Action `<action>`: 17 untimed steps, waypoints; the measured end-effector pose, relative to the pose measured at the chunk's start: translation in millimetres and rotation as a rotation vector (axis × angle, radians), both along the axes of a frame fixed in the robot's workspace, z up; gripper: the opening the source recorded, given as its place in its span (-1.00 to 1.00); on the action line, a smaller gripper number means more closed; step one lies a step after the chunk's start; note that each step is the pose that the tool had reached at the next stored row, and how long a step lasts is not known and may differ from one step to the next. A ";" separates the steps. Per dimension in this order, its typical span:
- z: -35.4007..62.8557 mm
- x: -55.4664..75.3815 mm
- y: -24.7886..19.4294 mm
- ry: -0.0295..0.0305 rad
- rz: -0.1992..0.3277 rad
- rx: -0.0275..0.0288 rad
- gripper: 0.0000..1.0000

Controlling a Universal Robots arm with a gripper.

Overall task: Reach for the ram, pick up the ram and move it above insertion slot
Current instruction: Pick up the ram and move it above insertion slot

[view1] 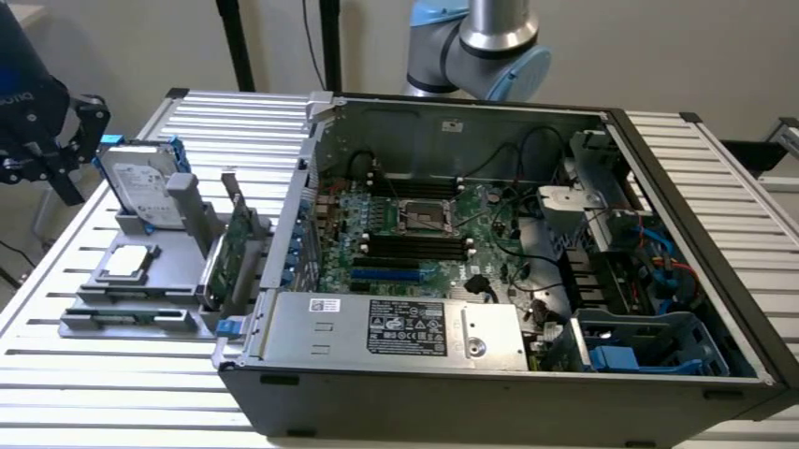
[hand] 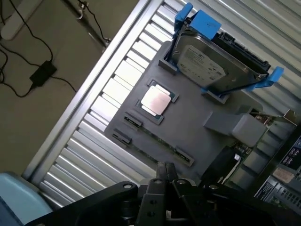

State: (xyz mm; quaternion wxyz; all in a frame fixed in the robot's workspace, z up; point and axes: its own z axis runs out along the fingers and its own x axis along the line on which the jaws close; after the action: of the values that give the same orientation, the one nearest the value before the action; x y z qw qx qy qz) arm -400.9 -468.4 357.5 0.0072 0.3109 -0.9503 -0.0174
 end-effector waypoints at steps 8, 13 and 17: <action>-0.5 0.1 -0.1 -0.0001 0.145 0.0000 -0.79; -0.8 0.0 0.0 -0.0001 0.236 0.0000 -0.79; -1.0 0.0 0.0 -0.0001 0.309 0.0000 -0.79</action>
State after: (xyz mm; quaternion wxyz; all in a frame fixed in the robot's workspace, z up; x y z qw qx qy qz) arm -400.9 -468.4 356.5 0.0098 0.4534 -0.8911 -0.0161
